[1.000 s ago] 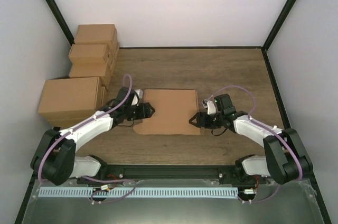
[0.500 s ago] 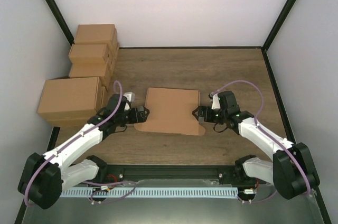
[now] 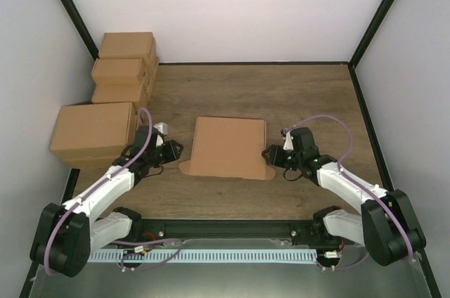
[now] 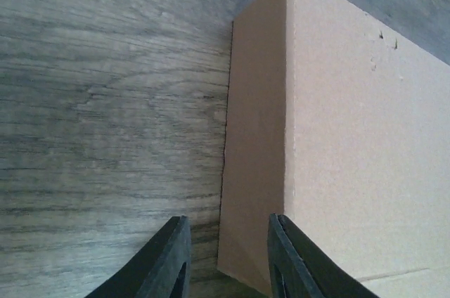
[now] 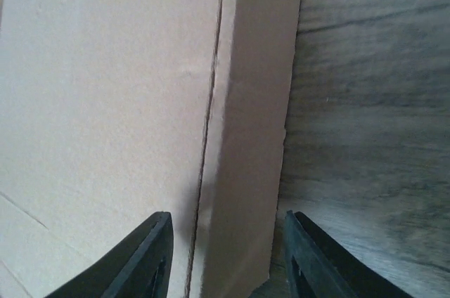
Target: Fold the paper box
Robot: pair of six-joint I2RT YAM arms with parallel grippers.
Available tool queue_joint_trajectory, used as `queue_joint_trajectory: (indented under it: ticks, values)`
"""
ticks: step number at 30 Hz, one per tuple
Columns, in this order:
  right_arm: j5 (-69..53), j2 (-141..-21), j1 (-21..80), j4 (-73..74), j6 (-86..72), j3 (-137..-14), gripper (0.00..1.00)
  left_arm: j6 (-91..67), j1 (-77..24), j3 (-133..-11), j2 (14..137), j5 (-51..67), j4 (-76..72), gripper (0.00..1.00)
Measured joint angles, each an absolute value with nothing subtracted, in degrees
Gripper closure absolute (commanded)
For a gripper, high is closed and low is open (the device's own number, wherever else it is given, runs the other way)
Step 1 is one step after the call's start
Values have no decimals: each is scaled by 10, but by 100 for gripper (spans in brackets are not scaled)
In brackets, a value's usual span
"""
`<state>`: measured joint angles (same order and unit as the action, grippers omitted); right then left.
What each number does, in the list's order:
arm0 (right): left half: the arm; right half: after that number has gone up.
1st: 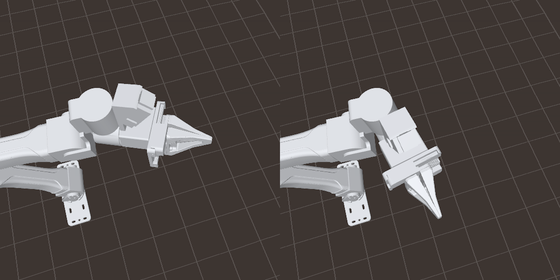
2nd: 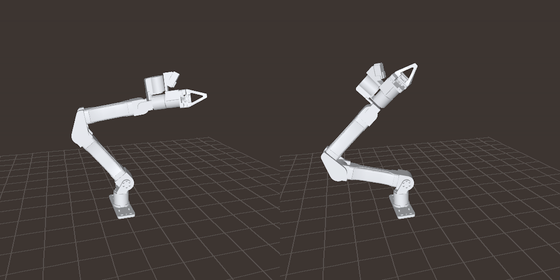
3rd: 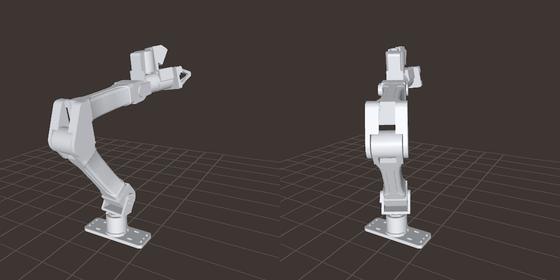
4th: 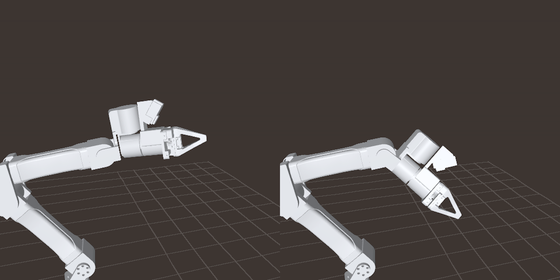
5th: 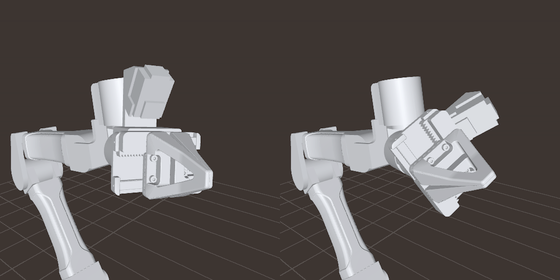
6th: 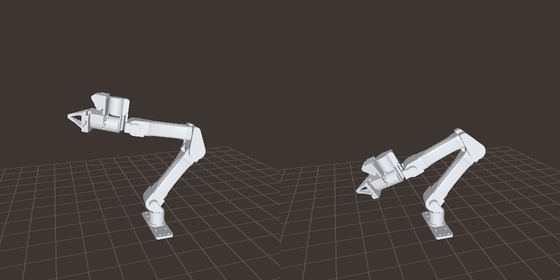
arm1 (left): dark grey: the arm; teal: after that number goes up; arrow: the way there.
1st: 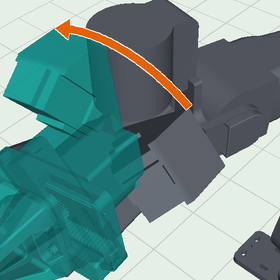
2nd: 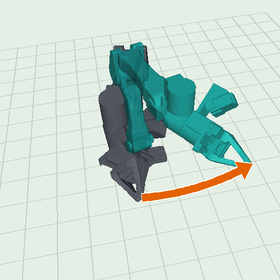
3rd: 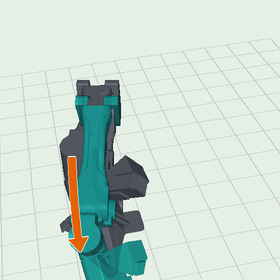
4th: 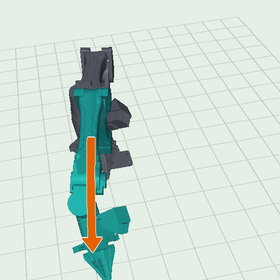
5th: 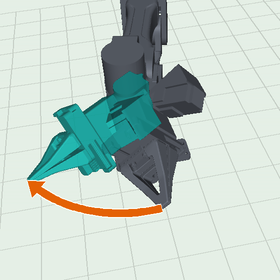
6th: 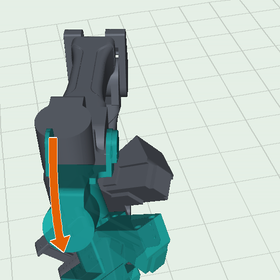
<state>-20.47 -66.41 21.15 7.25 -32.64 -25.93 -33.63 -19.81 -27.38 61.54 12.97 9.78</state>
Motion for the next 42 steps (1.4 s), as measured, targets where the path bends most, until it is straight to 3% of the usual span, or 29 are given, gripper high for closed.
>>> queue_joint_trajectory:
  ticks: [5, 8, 13, 20, 29, 42]
  values:
    - [-172, -623, 211, 70, -336, -251, 65, -337, -195, -274, 639, 130, 86, 95]
    - [-157, -613, 211, 71, -339, -243, 74, -329, -195, -274, 689, 135, 82, 96]
    - [-135, -621, 211, 77, -339, -237, 99, -323, -195, -274, 738, 162, 68, 96]
    - [-148, -690, 211, 76, -324, -239, 99, -314, -195, -274, 772, 199, 34, 90]
    - [-225, -750, 211, 68, -290, -264, 99, -311, -195, -274, 820, 250, 17, 92]
    - [-275, -679, 203, 148, -268, -307, 99, -297, -186, -331, 713, 257, 139, 96]
